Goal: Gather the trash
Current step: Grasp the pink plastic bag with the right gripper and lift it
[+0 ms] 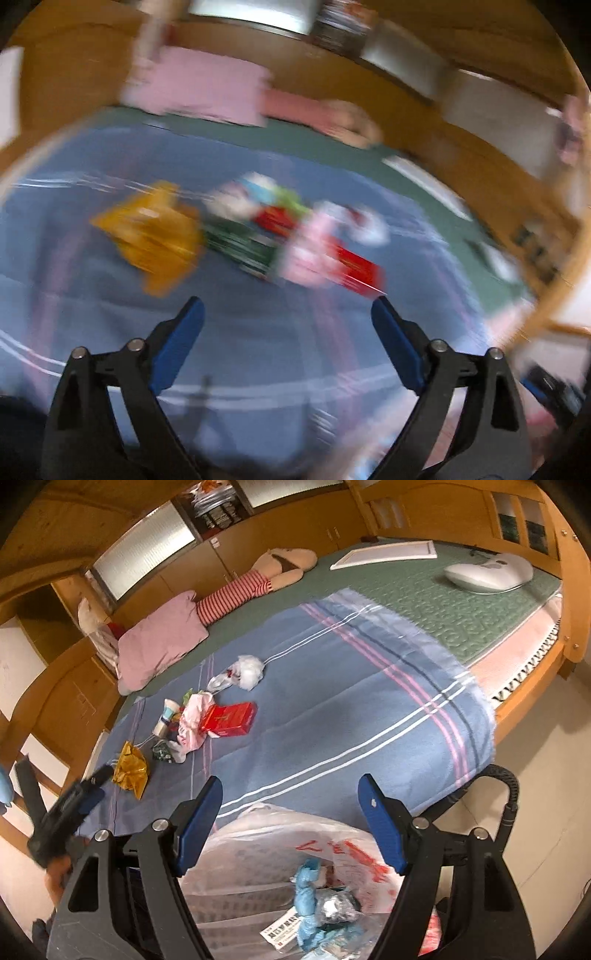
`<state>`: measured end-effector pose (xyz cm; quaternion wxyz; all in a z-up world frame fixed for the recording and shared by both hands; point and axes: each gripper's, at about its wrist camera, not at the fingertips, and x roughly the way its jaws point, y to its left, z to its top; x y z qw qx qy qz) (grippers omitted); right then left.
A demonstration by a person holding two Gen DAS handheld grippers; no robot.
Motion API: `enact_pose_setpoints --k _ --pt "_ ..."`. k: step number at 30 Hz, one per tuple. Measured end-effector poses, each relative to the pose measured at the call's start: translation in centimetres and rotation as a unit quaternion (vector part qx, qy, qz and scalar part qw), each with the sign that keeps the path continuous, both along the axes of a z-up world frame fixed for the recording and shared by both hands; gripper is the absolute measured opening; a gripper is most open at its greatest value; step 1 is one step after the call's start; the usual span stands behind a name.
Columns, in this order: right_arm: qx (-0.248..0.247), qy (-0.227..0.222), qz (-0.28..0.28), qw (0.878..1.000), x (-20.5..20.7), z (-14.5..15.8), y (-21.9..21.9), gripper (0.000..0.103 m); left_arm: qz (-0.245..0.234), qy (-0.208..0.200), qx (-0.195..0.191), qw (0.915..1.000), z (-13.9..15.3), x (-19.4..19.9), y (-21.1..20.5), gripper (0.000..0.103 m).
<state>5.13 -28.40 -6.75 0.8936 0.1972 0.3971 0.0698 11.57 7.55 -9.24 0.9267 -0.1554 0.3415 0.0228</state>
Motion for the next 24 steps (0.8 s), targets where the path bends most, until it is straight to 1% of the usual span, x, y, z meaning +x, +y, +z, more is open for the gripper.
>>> enact_pose_setpoints --k 1,2,3,5,7,9,11,13,14,15,16,18,19,20,21,22,24 --pt "0.001 0.002 0.004 1.0 0.3 0.0 0.4 0.075 0.033 0.011 0.007 0.9994 0.0 0.7 1.3 0.092" --pt "0.002 0.005 0.01 1.0 0.9 -0.1 1.1 0.075 0.065 0.025 0.003 0.9976 -0.2 1.4 2.6 0.092" --pt "0.002 0.006 0.018 1.0 1.5 0.0 1.9 0.075 0.087 0.032 -0.005 0.9957 -0.4 1.8 3.6 0.092" --pt "-0.007 0.008 0.036 0.999 2.5 0.2 3.5 0.075 0.149 0.034 -0.039 0.9875 -0.8 1.5 6.1 0.094" --pt "-0.022 0.01 0.061 0.998 3.5 0.3 5.6 0.075 0.19 0.031 -0.069 0.979 -0.9 1.0 8.1 0.097" --pt "-0.03 0.011 0.079 0.996 4.0 0.4 7.3 0.075 0.205 0.038 -0.076 0.975 -1.2 1.9 9.2 0.098" --pt "-0.03 0.011 0.092 0.995 4.7 0.3 8.6 0.075 0.212 0.05 -0.076 0.9729 -1.5 1.8 10.4 0.098" --pt "-0.023 0.009 0.104 0.994 5.8 0.0 10.0 0.075 0.234 0.07 -0.085 0.966 -2.1 1.6 11.3 0.098" --pt "-0.021 0.008 0.108 0.994 6.4 -0.2 10.6 0.075 0.247 0.072 -0.099 0.9613 -2.4 1.3 11.6 0.098" --pt "-0.018 0.006 0.11 0.994 7.4 -0.5 11.3 0.075 0.252 0.069 -0.111 0.9588 -2.4 0.7 12.0 0.098" --pt "-0.017 0.006 0.11 0.994 8.5 -0.7 12.0 0.075 0.251 0.057 -0.128 0.9578 -2.4 0.3 12.2 0.098" --pt "-0.015 0.015 0.114 0.993 10.9 -1.2 13.7 0.075 0.252 0.044 -0.147 0.9556 -2.4 -0.1 12.4 0.098" --pt "-0.015 0.02 0.117 0.993 12.3 -1.4 14.8 0.075 0.256 0.038 -0.159 0.9529 -2.5 -0.3 12.7 0.099" --pt "-0.02 0.023 0.118 0.993 13.4 -1.5 15.7 0.075 0.261 0.037 -0.172 0.9492 -2.7 -0.5 12.9 0.099" --pt "-0.038 0.029 0.115 0.992 15.0 -1.7 17.0 0.075 0.266 0.04 -0.183 0.9456 -3.0 -0.5 13.2 0.099" --pt "-0.058 0.036 0.109 0.992 16.4 -1.9 18.3 0.075 0.268 0.041 -0.19 0.9435 -3.2 -0.5 13.3 0.099" --pt "-0.076 0.045 0.108 0.99 18.9 -2.3 20.6 0.075 0.269 0.042 -0.207 0.9396 -3.5 -0.5 13.4 0.099"
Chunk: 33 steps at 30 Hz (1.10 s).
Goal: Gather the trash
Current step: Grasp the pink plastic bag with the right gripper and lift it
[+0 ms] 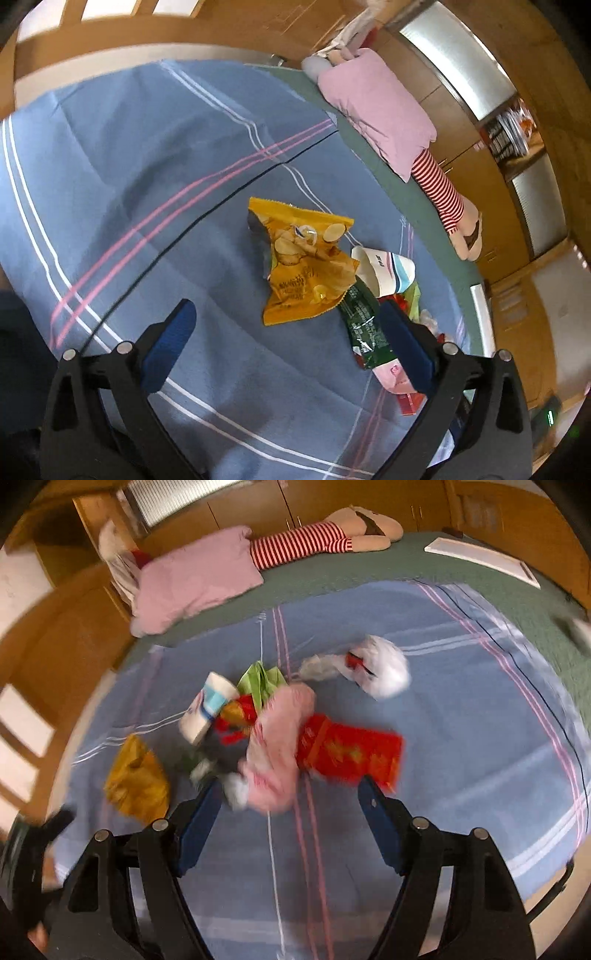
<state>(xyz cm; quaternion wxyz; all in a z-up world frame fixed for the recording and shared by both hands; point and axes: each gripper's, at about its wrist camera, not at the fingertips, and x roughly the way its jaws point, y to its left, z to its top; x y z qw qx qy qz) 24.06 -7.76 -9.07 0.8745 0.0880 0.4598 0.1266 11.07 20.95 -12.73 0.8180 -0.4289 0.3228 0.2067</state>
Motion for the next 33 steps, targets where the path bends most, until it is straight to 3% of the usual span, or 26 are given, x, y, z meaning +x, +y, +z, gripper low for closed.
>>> enact_pose_setpoints --k 7,10,13,15,16,20,24,27,29,33 --pt "-0.058 0.059 0.039 0.996 4.9 -4.6 6.0 0.072 0.012 -0.014 -0.024 0.9995 -0.4 -0.3 0.4 0.099" --pt "-0.079 0.057 0.057 0.994 4.0 -5.8 6.5 0.043 0.021 -0.022 -0.029 0.9991 -0.3 -0.6 0.5 0.099" --pt "-0.083 0.039 0.092 0.992 2.0 -5.6 6.3 0.031 0.027 -0.022 -0.036 0.9988 -0.4 -0.7 0.6 0.099" --pt "-0.08 0.04 0.122 0.989 0.8 -5.5 6.1 0.013 0.028 -0.021 -0.04 0.9986 -0.5 -0.7 0.7 0.099" --pt "-0.083 0.044 0.134 0.987 0.2 -5.4 6.0 0.009 0.028 -0.021 -0.041 0.9985 -0.5 -0.7 0.6 0.099" --pt "-0.053 0.059 0.184 0.98 -2.7 -5.2 5.4 0.009 0.027 -0.02 -0.043 0.9985 -0.6 -0.6 0.5 0.099" --pt "-0.014 0.074 0.257 0.964 -5.9 -4.6 5.0 0.01 0.025 -0.018 -0.038 0.9988 -0.5 -0.5 0.3 0.099" --pt "-0.006 0.061 0.257 0.964 -6.9 -3.7 4.1 0.027 0.019 -0.015 -0.033 0.9992 -0.5 -0.3 0.0 0.099" --pt "0.011 0.047 0.238 0.97 -7.0 -2.9 3.0 0.052 0.015 -0.014 -0.03 0.9993 -0.5 -0.2 -0.2 0.099" --pt "0.034 0.03 0.163 0.986 -5.7 -1.8 0.3 0.058 0.016 -0.011 -0.028 0.9994 -0.6 -0.1 -0.2 0.099"
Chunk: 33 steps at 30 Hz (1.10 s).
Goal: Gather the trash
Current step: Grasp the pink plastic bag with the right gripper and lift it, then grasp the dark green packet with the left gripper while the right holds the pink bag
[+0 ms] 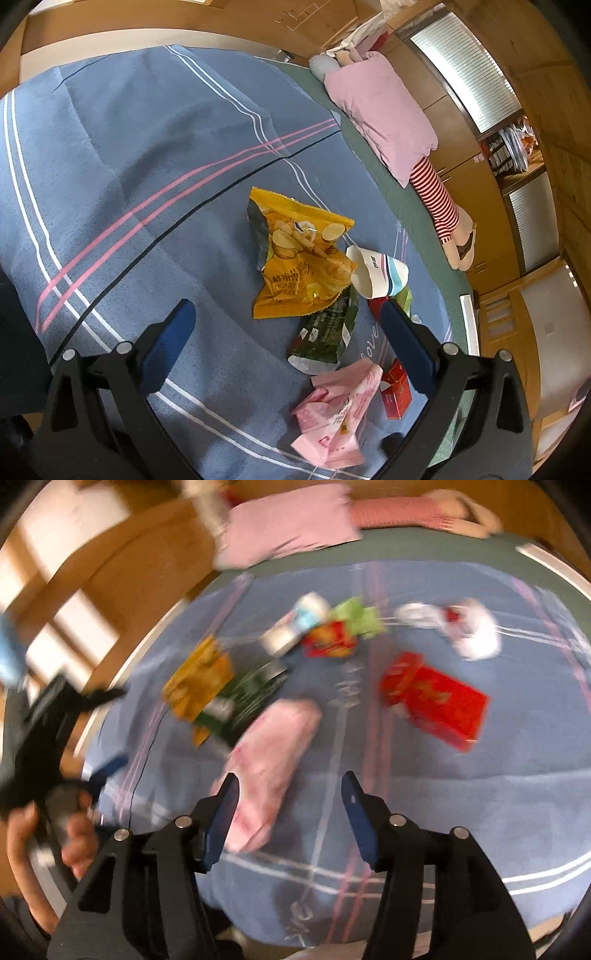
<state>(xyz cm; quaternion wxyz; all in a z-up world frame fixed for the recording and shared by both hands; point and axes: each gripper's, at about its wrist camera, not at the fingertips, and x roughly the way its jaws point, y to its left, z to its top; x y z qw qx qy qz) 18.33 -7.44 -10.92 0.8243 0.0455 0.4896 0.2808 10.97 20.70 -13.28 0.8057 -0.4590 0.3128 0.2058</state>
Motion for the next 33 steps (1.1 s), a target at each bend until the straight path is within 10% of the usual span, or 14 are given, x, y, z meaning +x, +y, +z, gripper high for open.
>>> enact_pose_setpoints --k 6,16,20,26,33 --pt "-0.035 0.035 -0.097 0.994 1.5 -1.6 -2.3 0.061 -0.021 0.011 -0.006 0.9997 -0.4 0.7 -0.4 0.099" --pt "-0.047 0.043 -0.003 0.998 0.5 -3.2 4.7 0.072 0.013 0.01 -0.067 0.9976 -2.0 0.2 1.1 0.099" --pt "-0.022 0.065 0.029 0.997 -0.1 -3.9 5.8 0.024 0.01 0.022 -0.071 0.9972 -2.4 0.5 1.0 0.099" --pt "-0.043 0.012 0.018 0.999 -2.6 -1.7 2.9 0.013 -0.075 0.085 0.004 0.9936 -2.5 4.0 -1.8 0.099" --pt "-0.04 -0.009 -0.049 0.998 -5.2 -0.4 -5.0 0.013 -0.18 0.099 0.226 0.9524 0.5 8.5 -7.9 0.098"
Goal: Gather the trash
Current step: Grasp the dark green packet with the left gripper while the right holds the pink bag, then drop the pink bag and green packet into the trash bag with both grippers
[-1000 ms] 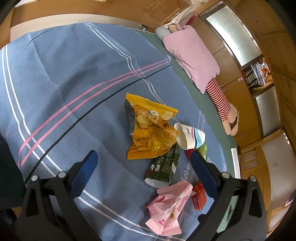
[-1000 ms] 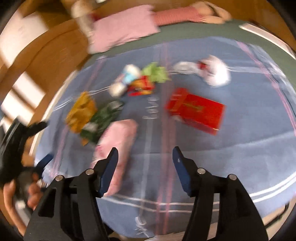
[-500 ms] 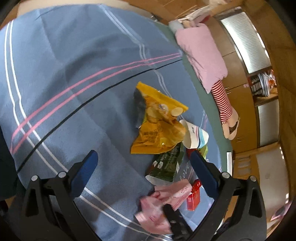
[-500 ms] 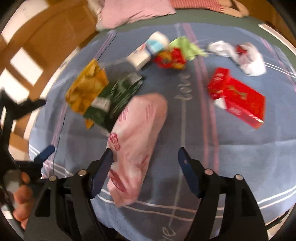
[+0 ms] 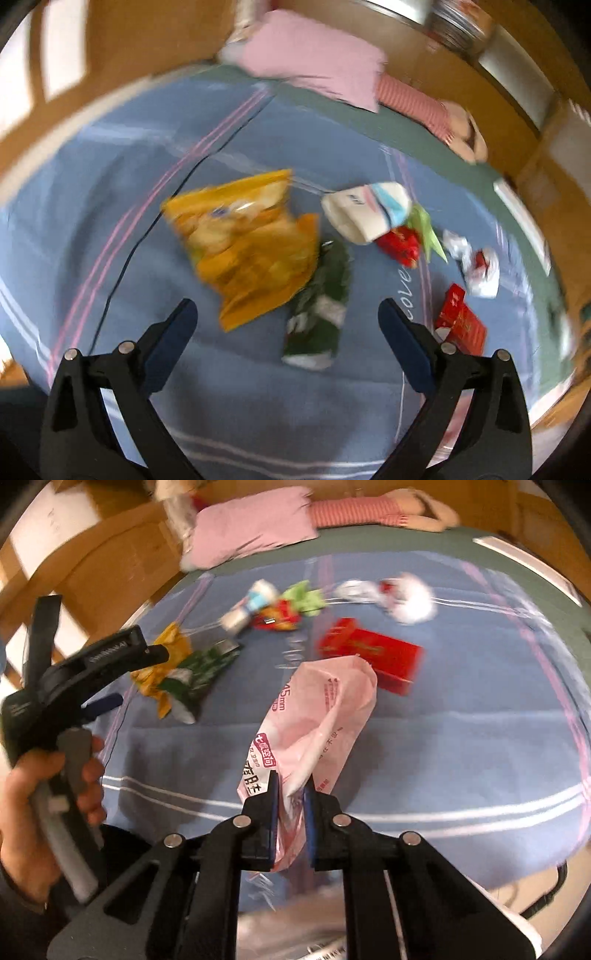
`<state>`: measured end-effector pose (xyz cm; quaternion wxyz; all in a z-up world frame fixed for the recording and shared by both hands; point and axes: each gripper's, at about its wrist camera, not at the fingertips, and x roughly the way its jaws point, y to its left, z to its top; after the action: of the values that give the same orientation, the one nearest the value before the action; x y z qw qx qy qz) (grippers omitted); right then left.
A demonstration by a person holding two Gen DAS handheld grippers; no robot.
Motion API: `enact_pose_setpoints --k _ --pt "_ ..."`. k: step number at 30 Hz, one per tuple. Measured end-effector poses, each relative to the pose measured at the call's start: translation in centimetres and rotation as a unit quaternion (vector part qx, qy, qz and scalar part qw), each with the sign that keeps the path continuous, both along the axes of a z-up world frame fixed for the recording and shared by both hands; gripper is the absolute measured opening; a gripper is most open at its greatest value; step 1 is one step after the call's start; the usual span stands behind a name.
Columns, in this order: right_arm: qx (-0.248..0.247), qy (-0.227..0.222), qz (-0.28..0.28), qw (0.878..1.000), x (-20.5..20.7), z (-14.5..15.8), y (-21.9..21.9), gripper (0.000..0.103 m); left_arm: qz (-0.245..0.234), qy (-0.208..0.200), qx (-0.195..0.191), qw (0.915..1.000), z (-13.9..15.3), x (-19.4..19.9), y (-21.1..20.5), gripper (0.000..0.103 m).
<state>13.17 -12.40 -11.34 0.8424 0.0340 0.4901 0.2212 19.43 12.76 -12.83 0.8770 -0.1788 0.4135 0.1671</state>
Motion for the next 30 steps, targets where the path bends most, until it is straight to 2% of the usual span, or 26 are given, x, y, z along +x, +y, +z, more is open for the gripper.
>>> enact_pose_setpoints --k 2,3,5,6,7,8,11,14,16,19,22,25,30 --pt "0.017 0.0 -0.022 1.0 -0.5 0.5 -1.9 0.013 -0.036 0.036 0.03 0.9982 -0.7 1.7 -1.4 0.094" --pt "0.025 -0.001 -0.029 0.999 -0.8 0.8 -2.5 0.013 -0.057 0.057 0.035 0.9962 -1.3 2.5 -1.9 0.088" --pt "0.046 -0.007 -0.042 0.998 -1.2 1.5 -3.8 0.013 -0.079 0.084 0.028 0.9929 -2.3 3.1 -2.3 0.044" --pt "0.056 -0.01 -0.046 0.997 -1.4 1.8 -4.2 0.013 -0.086 0.094 0.019 0.9917 -2.8 3.0 -2.3 0.035" --pt "0.069 -0.015 -0.05 0.996 -1.7 2.3 -4.7 0.013 -0.088 0.101 0.007 0.991 -3.1 2.9 -2.1 0.019" --pt "0.076 -0.019 -0.052 0.996 -2.0 2.6 -5.0 0.013 -0.084 0.099 0.0 0.9916 -3.1 2.6 -1.7 0.014" --pt "0.092 -0.031 -0.054 0.994 -2.4 3.9 -5.1 0.013 -0.08 0.059 -0.008 0.9949 -2.0 0.7 -1.3 0.009" --pt "0.099 -0.035 -0.054 0.993 -2.3 4.4 -5.1 0.013 -0.1 0.002 -0.04 0.9942 -0.3 -1.5 -1.6 0.008" --pt "0.098 -0.036 -0.056 0.993 -2.5 4.4 -5.3 0.013 -0.13 -0.045 -0.065 0.9884 0.9 -3.4 -2.3 0.008" --pt "0.1 -0.033 -0.059 0.993 -2.9 4.3 -5.5 0.013 -0.163 -0.091 -0.081 0.9791 1.8 -5.5 -3.6 0.008" --pt "0.098 -0.028 -0.061 0.993 -3.0 4.1 -5.7 0.013 -0.183 -0.102 -0.085 0.9741 1.9 -6.1 -4.7 0.008" --pt "0.1 -0.025 -0.062 0.993 -3.3 3.9 -5.6 0.013 -0.186 -0.099 -0.075 0.9747 1.8 -6.2 -5.1 0.008" --pt "0.094 -0.016 -0.058 0.994 -3.2 3.4 -5.1 0.013 -0.179 -0.103 -0.083 0.9748 2.0 -6.4 -4.9 0.008"
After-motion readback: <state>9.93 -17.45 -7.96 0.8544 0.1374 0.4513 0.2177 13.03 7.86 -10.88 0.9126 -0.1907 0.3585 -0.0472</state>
